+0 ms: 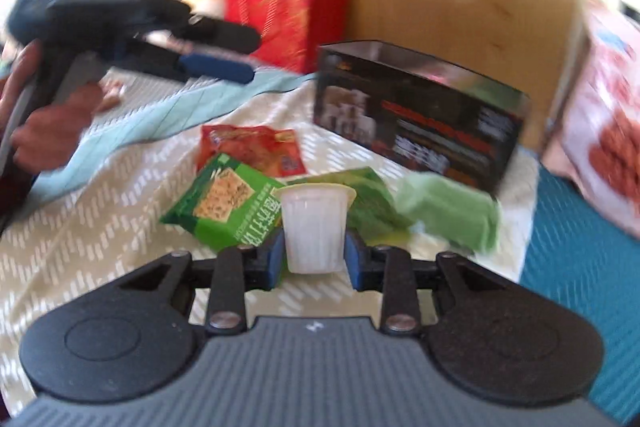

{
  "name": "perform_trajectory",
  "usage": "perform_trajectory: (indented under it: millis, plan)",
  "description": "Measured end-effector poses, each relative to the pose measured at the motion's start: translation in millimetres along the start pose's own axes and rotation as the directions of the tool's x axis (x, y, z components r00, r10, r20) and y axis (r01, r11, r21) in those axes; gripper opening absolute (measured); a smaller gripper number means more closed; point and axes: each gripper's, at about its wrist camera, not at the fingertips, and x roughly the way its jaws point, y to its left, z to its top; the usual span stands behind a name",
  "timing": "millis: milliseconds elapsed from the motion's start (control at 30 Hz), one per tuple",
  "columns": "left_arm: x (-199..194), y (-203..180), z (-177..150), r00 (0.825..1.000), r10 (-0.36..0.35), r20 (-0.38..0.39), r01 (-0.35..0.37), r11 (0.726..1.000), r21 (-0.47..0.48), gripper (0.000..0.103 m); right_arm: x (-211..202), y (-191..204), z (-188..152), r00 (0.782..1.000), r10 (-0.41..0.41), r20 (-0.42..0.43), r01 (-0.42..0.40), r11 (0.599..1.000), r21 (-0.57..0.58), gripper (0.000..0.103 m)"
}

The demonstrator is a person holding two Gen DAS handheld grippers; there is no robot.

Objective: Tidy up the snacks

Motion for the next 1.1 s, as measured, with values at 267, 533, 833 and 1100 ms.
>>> perform_trajectory:
  millis: [267, 533, 833, 1100]
  plan:
    - [45, -58, -27, 0.982, 0.079, -0.170, -0.047, 0.982, 0.185, 0.054, -12, 3, -21, 0.998, -0.006, 0.060, 0.001, 0.997, 0.080, 0.041]
    - [73, -57, -38, 0.964, 0.104, -0.243, -0.056, 0.979, 0.194, 0.028, -8, 3, -29, 0.998, -0.011, 0.061, 0.004, 0.993, 0.114, 0.033]
    - [68, -70, 31, 0.996, 0.069, -0.054, -0.057, 0.978, 0.203, 0.025, -7, 1, 25, 0.967, -0.102, 0.233, 0.109, 0.994, -0.019, 0.033]
    - [125, -34, 91, 0.970, 0.239, 0.033, -0.241, 0.965, 0.100, 0.029, 61, -49, 91, 0.960, -0.192, 0.205, 0.189, 0.981, 0.037, 0.036]
